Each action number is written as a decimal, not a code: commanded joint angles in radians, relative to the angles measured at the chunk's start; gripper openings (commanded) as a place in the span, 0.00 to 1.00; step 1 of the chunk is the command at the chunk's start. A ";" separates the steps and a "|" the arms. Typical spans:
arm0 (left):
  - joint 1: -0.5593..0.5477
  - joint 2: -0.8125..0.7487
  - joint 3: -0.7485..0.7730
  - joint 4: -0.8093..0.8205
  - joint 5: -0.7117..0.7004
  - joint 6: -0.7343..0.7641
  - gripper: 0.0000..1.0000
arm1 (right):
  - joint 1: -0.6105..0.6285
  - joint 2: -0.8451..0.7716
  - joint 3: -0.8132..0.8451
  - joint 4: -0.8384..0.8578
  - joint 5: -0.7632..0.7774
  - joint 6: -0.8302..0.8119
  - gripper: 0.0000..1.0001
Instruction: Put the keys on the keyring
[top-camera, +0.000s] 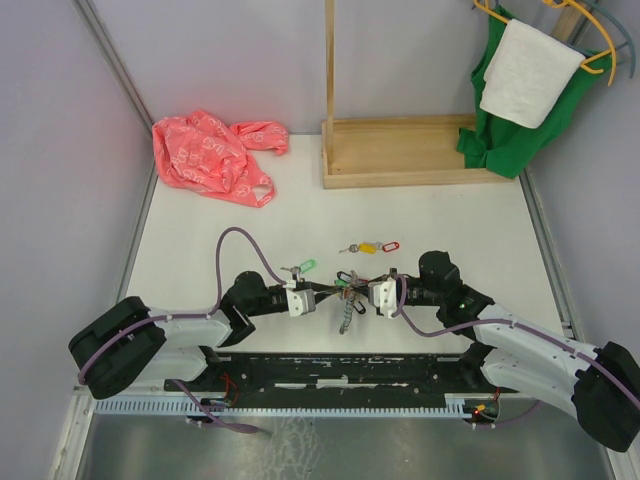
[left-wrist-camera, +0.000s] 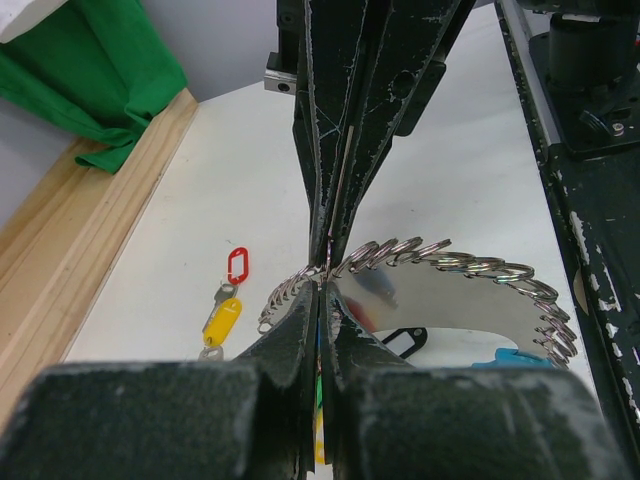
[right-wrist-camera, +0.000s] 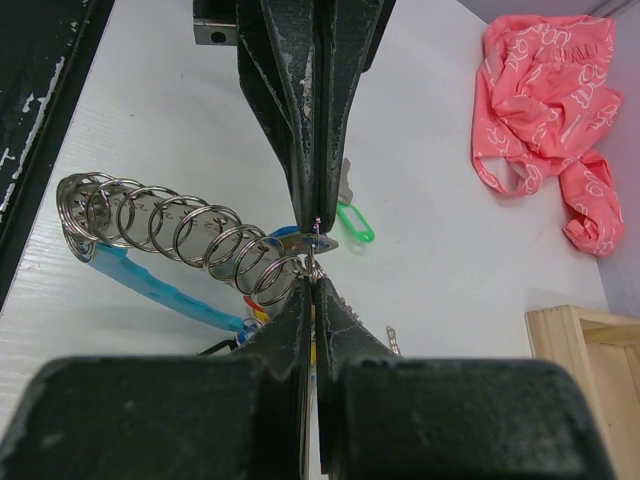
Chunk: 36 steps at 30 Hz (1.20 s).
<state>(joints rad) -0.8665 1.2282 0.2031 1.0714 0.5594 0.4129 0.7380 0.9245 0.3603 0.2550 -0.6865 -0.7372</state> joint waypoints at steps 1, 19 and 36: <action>-0.007 -0.011 0.028 0.037 -0.004 -0.020 0.03 | 0.003 -0.027 0.003 0.064 0.016 0.003 0.01; -0.008 -0.022 0.030 0.019 -0.020 -0.022 0.03 | 0.002 -0.027 0.012 0.041 0.027 -0.004 0.01; -0.008 -0.012 0.034 0.029 -0.006 -0.028 0.03 | 0.004 -0.028 0.010 0.052 0.015 -0.001 0.01</action>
<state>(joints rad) -0.8665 1.2201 0.2031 1.0519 0.5522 0.4126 0.7380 0.9169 0.3592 0.2489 -0.6685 -0.7380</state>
